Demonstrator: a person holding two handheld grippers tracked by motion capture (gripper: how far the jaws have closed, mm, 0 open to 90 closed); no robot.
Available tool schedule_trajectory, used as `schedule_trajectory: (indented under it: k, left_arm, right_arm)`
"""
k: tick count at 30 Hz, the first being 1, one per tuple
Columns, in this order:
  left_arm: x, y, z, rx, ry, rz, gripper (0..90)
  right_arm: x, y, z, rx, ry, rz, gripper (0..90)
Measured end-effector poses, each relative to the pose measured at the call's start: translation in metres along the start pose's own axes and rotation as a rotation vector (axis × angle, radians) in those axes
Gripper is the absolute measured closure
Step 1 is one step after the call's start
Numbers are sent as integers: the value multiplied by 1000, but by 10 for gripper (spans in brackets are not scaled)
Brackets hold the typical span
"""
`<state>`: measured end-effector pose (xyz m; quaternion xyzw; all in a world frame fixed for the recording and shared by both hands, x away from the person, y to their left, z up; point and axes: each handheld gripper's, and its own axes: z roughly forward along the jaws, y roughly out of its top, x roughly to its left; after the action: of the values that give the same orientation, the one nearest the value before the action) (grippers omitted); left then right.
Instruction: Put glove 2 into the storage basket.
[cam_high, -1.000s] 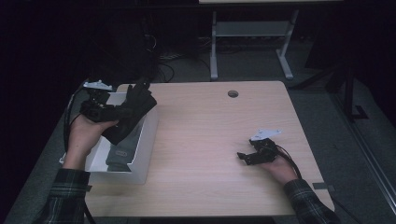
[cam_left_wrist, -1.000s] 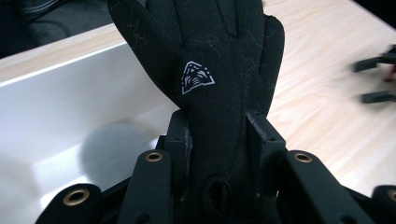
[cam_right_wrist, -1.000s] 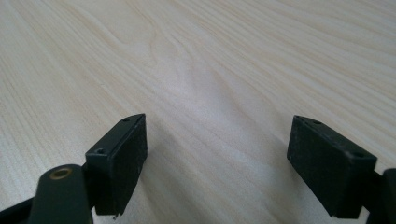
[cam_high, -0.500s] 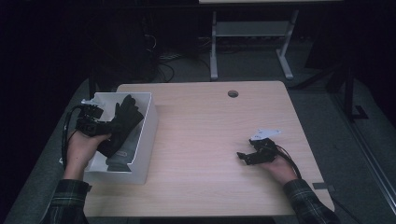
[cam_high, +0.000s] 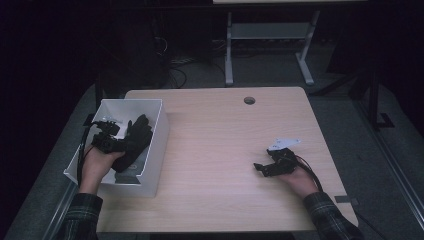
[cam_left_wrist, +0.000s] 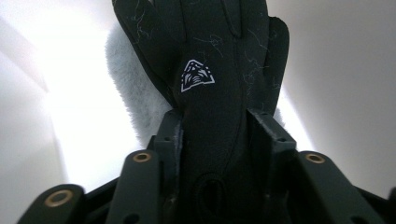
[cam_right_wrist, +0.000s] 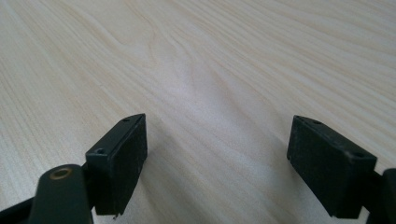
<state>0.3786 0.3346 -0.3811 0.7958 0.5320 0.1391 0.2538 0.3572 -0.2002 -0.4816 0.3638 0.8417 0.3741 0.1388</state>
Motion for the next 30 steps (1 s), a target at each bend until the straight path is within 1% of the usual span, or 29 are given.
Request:
schedule_trajectory:
  k: [2,5,9,14,16,18,20,23,25,27,30]
  left_arm:
    - [1,1,-2,-3,1,5,520]
    - [2,4,-6,-12,8,10,418]
    - [2,9,-13,-45,19,20,326]
    - [1,16,-21,-63,24,31,284]
    - [1,18,-24,-75,18,30,277]
    - [-1,20,-29,-97,14,30,274]
    - [-4,23,-33,-116,0,31,272]
    - [-9,29,-38,-138,-32,43,271]
    - [-15,33,-43,-156,-45,55,268]
    - [-21,38,-46,-179,-67,60,266]
    - [-34,44,-50,-202,-101,85,266]
  right_arm:
    - [0,0,0,0,0,1,200]
    - [0,0,0,1,0,0,200]
    - [0,0,0,1,0,0,200]
    - [0,0,0,1,-1,0,200]
    - [0,0,0,1,-1,0,200]
    - [0,0,0,1,-1,0,200]
    - [0,0,0,1,-1,0,200]
    - [0,0,0,-1,-1,1,200]
    - [0,0,0,-3,-2,4,200]
    - [0,0,0,-2,-3,3,199]
    - [1,0,0,1,-6,12,192]
